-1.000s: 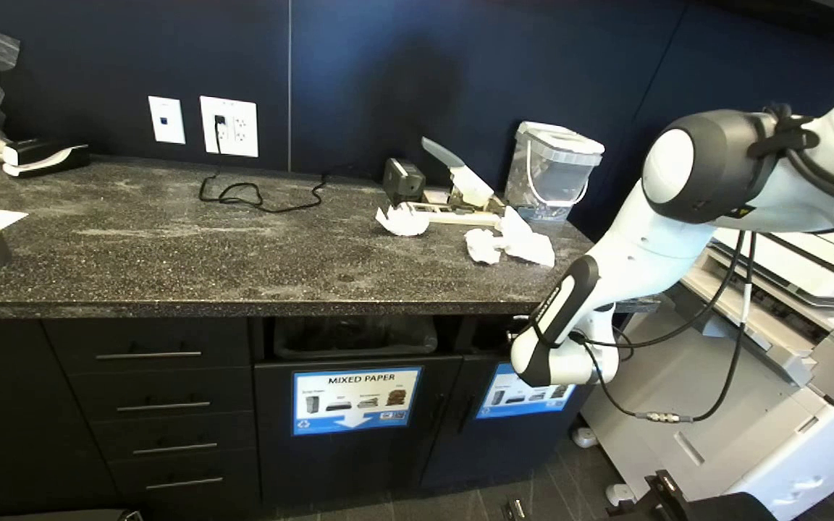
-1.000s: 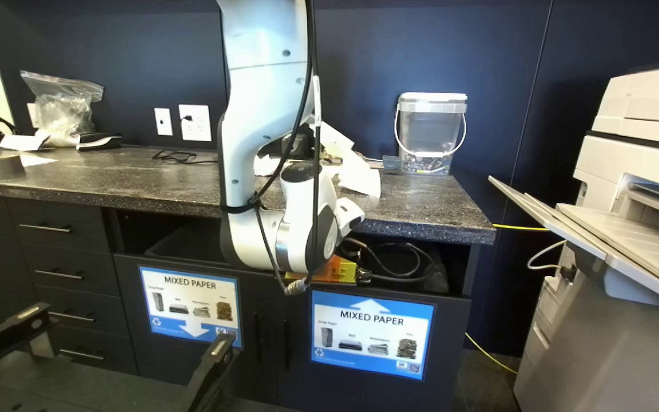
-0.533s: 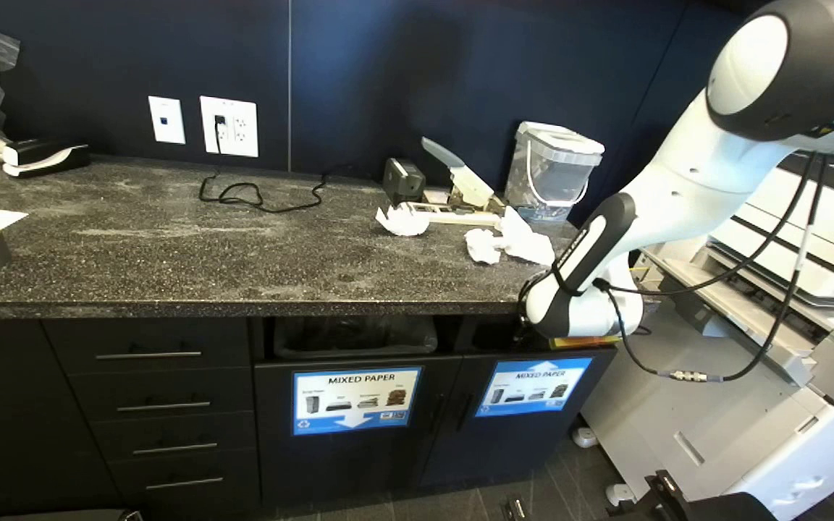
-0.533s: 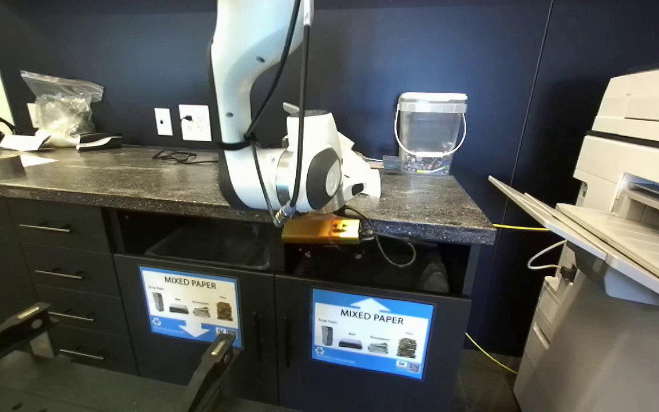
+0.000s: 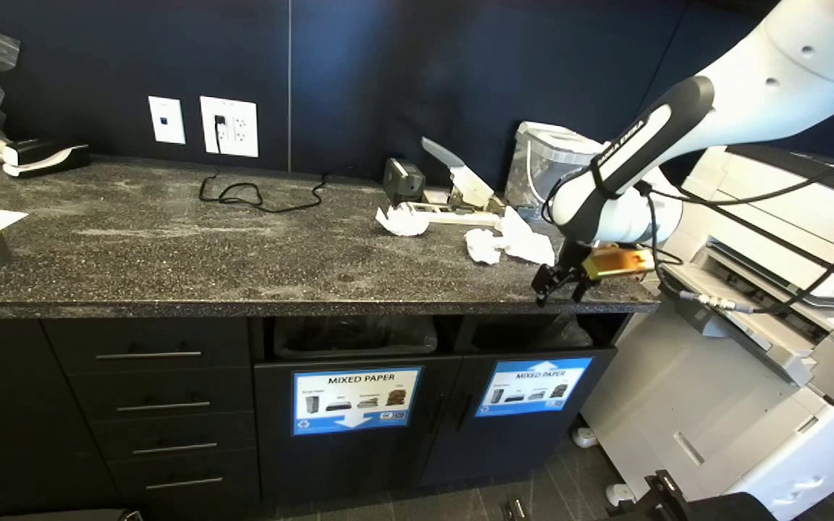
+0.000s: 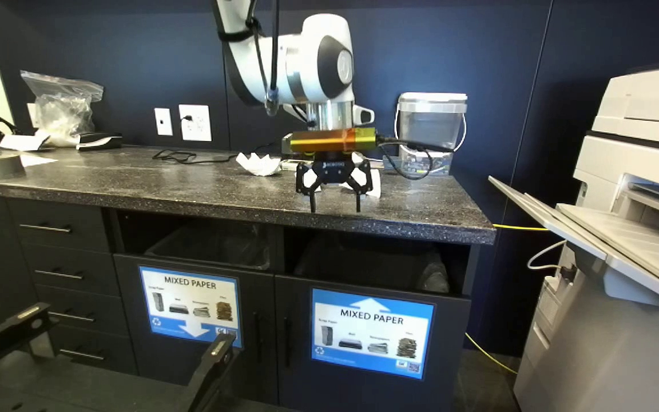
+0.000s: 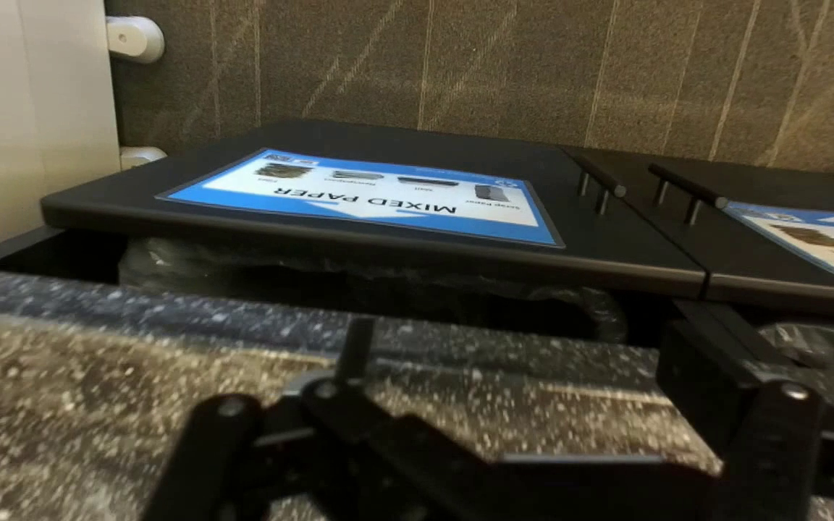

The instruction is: Pick up the papers from the counter and throw them in the bin

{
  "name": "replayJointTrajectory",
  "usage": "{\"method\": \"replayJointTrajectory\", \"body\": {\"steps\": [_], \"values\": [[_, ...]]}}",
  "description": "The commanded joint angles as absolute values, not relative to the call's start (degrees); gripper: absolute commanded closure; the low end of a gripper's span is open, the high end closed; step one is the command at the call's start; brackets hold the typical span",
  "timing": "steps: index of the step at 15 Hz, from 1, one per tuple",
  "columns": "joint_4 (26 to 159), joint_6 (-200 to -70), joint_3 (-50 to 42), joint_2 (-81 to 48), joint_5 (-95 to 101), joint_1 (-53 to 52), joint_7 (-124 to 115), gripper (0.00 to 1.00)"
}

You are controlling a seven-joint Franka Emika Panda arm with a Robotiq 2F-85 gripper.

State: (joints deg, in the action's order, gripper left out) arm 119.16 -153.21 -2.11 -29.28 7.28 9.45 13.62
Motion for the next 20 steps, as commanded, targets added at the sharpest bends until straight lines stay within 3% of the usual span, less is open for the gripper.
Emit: {"method": "replayJointTrajectory", "body": {"steps": [1,13,20], "values": [[116.4,-145.2,0.5,-23.5,4.4,10.7,18.3,0.00],[96.1,-144.3,7.0,-34.6,-5.3,8.5,21.3,0.00],[84.6,-140.0,4.9,-43.6,-3.2,5.3,14.7,0.00]]}}
